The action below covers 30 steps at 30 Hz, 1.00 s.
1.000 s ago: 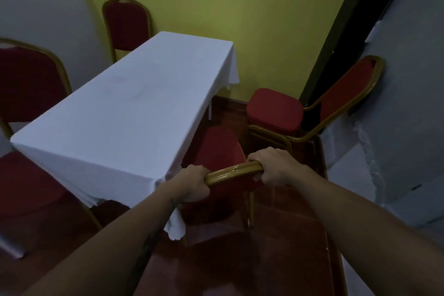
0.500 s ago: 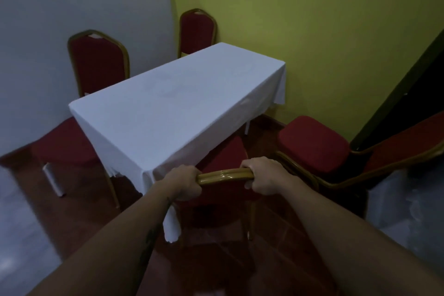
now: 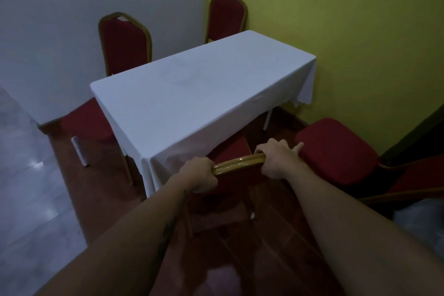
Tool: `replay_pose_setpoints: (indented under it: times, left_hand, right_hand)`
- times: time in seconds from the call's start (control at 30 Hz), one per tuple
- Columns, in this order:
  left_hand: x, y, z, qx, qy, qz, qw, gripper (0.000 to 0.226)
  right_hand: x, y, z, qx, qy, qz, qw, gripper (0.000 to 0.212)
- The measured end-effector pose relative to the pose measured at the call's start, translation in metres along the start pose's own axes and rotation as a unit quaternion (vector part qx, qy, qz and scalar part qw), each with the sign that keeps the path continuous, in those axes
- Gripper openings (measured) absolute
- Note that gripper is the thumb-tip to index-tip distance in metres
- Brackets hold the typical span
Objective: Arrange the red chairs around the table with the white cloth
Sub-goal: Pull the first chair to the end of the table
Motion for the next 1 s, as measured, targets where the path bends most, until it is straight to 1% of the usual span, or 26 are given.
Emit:
replay_pose_setpoints:
  times: [0.13, 0.23, 0.37, 0.47, 0.67, 0.73, 0.8, 0.83, 0.93, 1.0]
  left_hand:
    - [0.000, -0.016, 0.011, 0.000, 0.014, -0.002, 1.000, 0.036]
    - [0.000, -0.030, 0.017, -0.004, 0.035, -0.022, 0.999, 0.032]
    - [0.002, -0.050, 0.018, -0.009, 0.068, -0.054, 0.996, 0.027]
    - [0.005, -0.060, 0.017, -0.015, 0.098, -0.070, 0.993, 0.023]
    - [0.016, -0.077, 0.023, 0.004, 0.119, -0.066, 0.991, 0.034]
    - [0.021, -0.085, 0.025, 0.014, 0.130, -0.057, 0.990, 0.036]
    - [0.027, -0.093, 0.026, 0.028, 0.138, -0.031, 0.990, 0.038]
    - [0.029, -0.097, 0.027, 0.038, 0.139, -0.016, 0.990, 0.036]
    - [0.031, -0.107, 0.035, 0.068, 0.135, 0.022, 0.988, 0.020]
    - [0.032, -0.112, 0.042, 0.090, 0.139, 0.050, 0.985, 0.021]
  right_hand:
    - [0.008, -0.021, 0.019, -0.067, 0.000, 0.007, 0.998, 0.036]
    - [0.013, -0.037, 0.032, -0.090, 0.002, 0.008, 0.996, 0.035]
    - [0.022, -0.057, 0.042, -0.084, 0.003, 0.024, 0.996, 0.029]
    - [0.029, -0.070, 0.046, -0.070, 0.011, 0.035, 0.997, 0.028]
    - [0.040, -0.103, 0.051, -0.039, 0.017, 0.026, 0.999, 0.028]
    - [0.045, -0.118, 0.054, -0.024, 0.026, 0.023, 0.999, 0.027]
    - [0.051, -0.133, 0.055, -0.004, 0.029, 0.018, 0.999, 0.027]
    - [0.054, -0.142, 0.055, 0.008, 0.030, 0.013, 0.999, 0.027]
    - [0.060, -0.165, 0.059, 0.047, 0.049, 0.004, 0.998, 0.030]
    - [0.065, -0.178, 0.064, 0.071, 0.052, 0.000, 0.996, 0.033]
Point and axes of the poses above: each hand's wrist, its own y-axis away from the middle knuckle, its own x-axis out of the back of the hand, z = x × y, the point moved 7 cm from there along -y, towards the middle knuckle, and after that the axes turned 4 degrees about x, right-handed, at the moved point
